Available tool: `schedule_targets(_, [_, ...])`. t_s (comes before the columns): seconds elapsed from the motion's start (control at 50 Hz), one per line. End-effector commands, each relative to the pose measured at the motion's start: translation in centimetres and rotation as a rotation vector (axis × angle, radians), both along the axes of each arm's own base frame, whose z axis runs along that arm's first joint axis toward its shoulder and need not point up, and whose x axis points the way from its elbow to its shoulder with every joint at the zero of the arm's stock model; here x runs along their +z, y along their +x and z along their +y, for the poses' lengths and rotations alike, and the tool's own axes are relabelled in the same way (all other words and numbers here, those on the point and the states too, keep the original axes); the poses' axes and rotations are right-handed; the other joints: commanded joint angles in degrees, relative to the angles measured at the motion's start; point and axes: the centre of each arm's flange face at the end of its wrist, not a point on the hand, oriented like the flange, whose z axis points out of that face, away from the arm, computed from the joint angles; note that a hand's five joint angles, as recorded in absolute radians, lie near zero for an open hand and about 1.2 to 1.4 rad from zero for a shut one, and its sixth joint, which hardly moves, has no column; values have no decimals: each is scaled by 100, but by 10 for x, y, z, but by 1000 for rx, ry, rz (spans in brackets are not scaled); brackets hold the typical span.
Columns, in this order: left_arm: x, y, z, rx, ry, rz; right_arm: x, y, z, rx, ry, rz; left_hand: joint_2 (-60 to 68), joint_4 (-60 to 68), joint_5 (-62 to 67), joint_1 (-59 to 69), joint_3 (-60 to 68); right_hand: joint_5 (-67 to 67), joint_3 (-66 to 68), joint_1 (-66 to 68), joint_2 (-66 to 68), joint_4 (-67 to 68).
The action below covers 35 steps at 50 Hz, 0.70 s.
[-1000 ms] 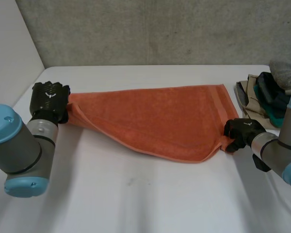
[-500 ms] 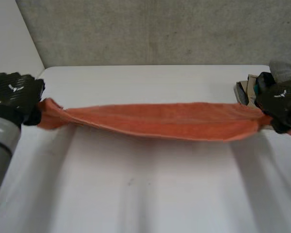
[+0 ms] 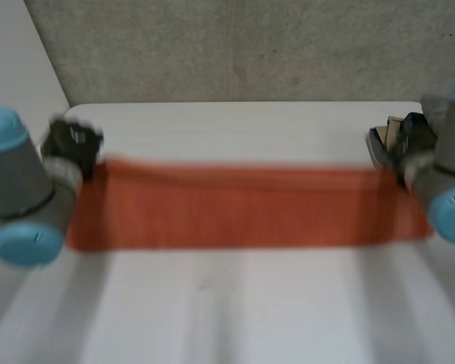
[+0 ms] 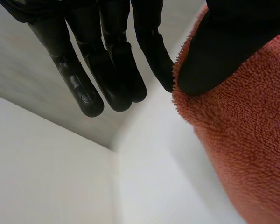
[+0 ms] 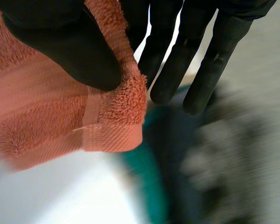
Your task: Fold the laundry.
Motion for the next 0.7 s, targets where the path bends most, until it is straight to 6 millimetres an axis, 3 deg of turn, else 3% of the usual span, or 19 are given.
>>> schedule_targets(0.02, [138, -23, -64, 28, -650, 175, 133, 41, -53, 89, -763, -219, 1141, 1123, 1368, 1524, 1153, 1169, 1185, 1763, 1289, 1134])
schedule_targets(0.08, [174, -21, -65, 37, -831, 236, 168, 49, -50, 149, -969, -260, 1141, 1123, 1368, 1524, 1153, 1169, 1185, 1763, 1289, 1134])
schedule_targets(0.12, [184, -21, -62, 37, -880, 254, 174, 50, -47, 172, -991, -262, 1141, 1123, 1368, 1524, 1153, 1169, 1185, 1763, 1289, 1134])
schedule_targets(0.16, [182, -22, -60, 35, -874, 257, 174, 54, -45, 196, -982, -260, 1141, 1123, 1368, 1524, 1153, 1169, 1185, 1763, 1289, 1134])
schedule_targets(0.24, [156, -20, -62, 40, -783, 234, 160, 58, -43, 211, -912, -258, 1141, 1123, 1368, 1524, 1153, 1169, 1185, 1763, 1289, 1134])
schedule_targets(0.4, [71, -13, -55, 38, -533, 203, 92, 61, -48, 219, -677, -259, 1141, 1123, 1368, 1524, 1153, 1169, 1185, 1763, 1289, 1134])
schedule_targets(0.42, [54, -12, -51, 37, -482, 201, 75, 61, -48, 222, -621, -270, 1141, 1123, 1368, 1524, 1153, 1169, 1185, 1763, 1289, 1134])
schedule_targets(0.48, [29, -10, -44, 36, -409, 195, 49, 62, -45, 232, -528, -287, 1141, 1123, 1368, 1524, 1153, 1169, 1185, 1763, 1289, 1134])
schedule_targets(0.5, [16, -9, -39, 36, -368, 185, 30, 61, -43, 234, -459, -294, 1141, 1123, 1368, 1524, 1153, 1169, 1185, 1763, 1289, 1134])
schedule_targets(0.6, [-25, -7, -24, 31, -243, 146, -20, 56, -35, 205, -267, -297, 1141, 1123, 1368, 1524, 1153, 1169, 1185, 1763, 1289, 1134])
schedule_targets(0.7, [-49, -2, 0, 32, -137, 101, -47, 48, -19, 175, -99, -266, 1141, 1123, 1368, 1524, 1153, 1169, 1185, 1763, 1289, 1134])
